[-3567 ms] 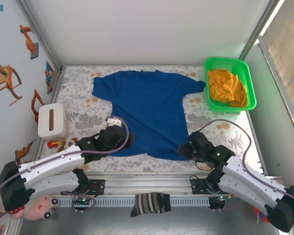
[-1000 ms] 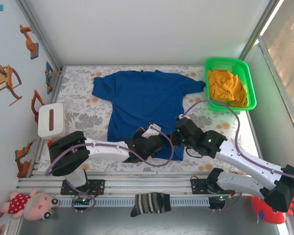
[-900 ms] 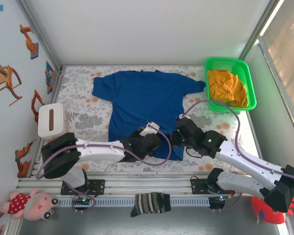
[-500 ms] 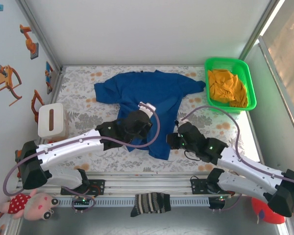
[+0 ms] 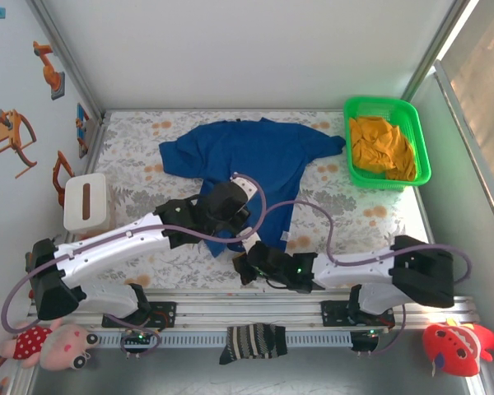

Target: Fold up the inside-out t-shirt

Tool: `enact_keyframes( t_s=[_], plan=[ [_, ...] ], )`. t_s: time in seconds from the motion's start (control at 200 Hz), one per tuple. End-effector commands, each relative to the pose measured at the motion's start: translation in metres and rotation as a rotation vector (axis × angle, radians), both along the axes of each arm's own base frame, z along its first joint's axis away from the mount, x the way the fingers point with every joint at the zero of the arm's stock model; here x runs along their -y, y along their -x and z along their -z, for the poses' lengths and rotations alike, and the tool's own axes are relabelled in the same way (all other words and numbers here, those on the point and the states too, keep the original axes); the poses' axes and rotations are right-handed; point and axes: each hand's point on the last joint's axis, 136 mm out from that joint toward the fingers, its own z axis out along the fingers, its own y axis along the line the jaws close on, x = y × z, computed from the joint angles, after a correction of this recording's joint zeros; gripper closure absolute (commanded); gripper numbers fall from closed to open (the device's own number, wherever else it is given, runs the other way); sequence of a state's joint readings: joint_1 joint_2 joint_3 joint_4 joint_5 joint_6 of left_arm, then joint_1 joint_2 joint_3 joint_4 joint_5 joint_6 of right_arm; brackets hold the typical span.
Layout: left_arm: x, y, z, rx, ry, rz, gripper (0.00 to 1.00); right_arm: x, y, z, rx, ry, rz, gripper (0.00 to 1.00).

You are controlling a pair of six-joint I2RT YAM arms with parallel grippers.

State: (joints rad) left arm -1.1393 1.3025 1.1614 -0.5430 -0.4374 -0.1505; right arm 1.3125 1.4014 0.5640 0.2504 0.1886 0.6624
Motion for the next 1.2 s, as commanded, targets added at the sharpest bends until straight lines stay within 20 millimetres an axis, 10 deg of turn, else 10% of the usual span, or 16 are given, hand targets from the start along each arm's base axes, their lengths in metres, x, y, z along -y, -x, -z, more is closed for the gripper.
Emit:
enact_keyframes(
  t_s=[0.0,0.451,0.891,1.197],
  plan=[
    [-0.003,0.005,-0.025,0.007,0.045,0.028,1.00,-0.026,-0.031,-0.028,0.131,-0.098,0.081,1.00],
    [-0.006,0.021,-0.047,-0.030,0.135,0.078,1.00,0.017,-0.131,0.002,0.060,-0.042,0.371,1.00],
    [0.073,0.075,-0.148,-0.127,0.512,0.262,1.00,0.019,-0.183,0.000,-0.040,-0.119,0.536,1.00],
    [0.094,0.074,-0.138,-0.165,0.504,0.275,1.00,0.003,-0.188,0.023,-0.118,-0.082,0.511,1.00]
  ],
)
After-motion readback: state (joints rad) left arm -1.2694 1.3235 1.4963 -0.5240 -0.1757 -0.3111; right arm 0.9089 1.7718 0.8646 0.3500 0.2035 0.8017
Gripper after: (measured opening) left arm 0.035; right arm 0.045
